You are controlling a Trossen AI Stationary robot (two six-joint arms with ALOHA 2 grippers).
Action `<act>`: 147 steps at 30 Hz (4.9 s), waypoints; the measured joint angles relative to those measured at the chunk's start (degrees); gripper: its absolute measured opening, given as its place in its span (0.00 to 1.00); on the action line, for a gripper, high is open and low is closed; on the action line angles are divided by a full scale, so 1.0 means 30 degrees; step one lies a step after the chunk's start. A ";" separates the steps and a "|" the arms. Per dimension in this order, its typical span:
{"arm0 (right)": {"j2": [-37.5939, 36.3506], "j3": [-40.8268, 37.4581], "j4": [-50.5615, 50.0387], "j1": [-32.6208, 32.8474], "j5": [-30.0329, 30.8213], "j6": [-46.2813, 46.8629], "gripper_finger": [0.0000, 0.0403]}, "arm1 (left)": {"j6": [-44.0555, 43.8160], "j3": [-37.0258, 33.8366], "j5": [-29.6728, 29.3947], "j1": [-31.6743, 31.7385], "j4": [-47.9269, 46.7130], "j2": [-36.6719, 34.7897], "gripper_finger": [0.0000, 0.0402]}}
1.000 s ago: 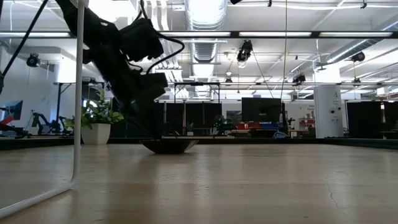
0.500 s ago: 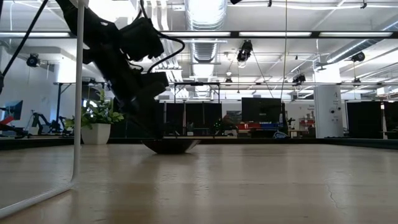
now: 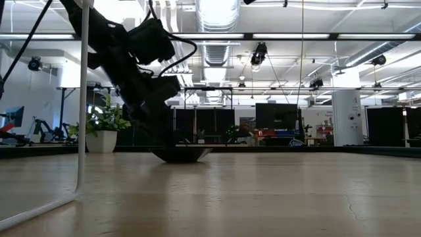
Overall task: Pick & Place Mini shaped plates
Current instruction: Stack the black leaf shaped plate on top of the other black leaf shaped plates on the shelf
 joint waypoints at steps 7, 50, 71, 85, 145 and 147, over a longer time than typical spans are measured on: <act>0.0000 0.0000 -0.0014 0.0000 0.0410 0.0000 0.17 | -0.0283 -0.0043 0.0157 -0.0006 0.0029 0.0000 0.16; 0.0007 0.0000 -0.0014 0.0000 0.0568 0.0000 0.17 | 0.0300 -0.0699 0.1546 -0.0013 -0.0901 -0.3481 0.00; 0.0007 0.0000 0.1080 0.0000 0.0568 0.0007 0.17 | 0.3849 0.2510 0.5917 -0.0474 -1.7786 -1.7178 0.00; 0.0007 0.0000 0.2423 0.0000 0.0561 0.0007 0.17 | 0.6708 0.6708 1.3108 -0.0614 -2.4266 -1.7522 0.00; -0.0335 0.0007 0.3009 -0.0036 0.0466 0.0151 0.17 | 0.2615 0.6335 1.3429 -0.7333 -2.3446 -1.3829 0.00; -0.0335 0.0007 0.3016 -0.0036 0.0461 -0.0130 0.17 | 0.1456 0.6256 1.2613 -0.8715 -2.3267 -1.3547 0.00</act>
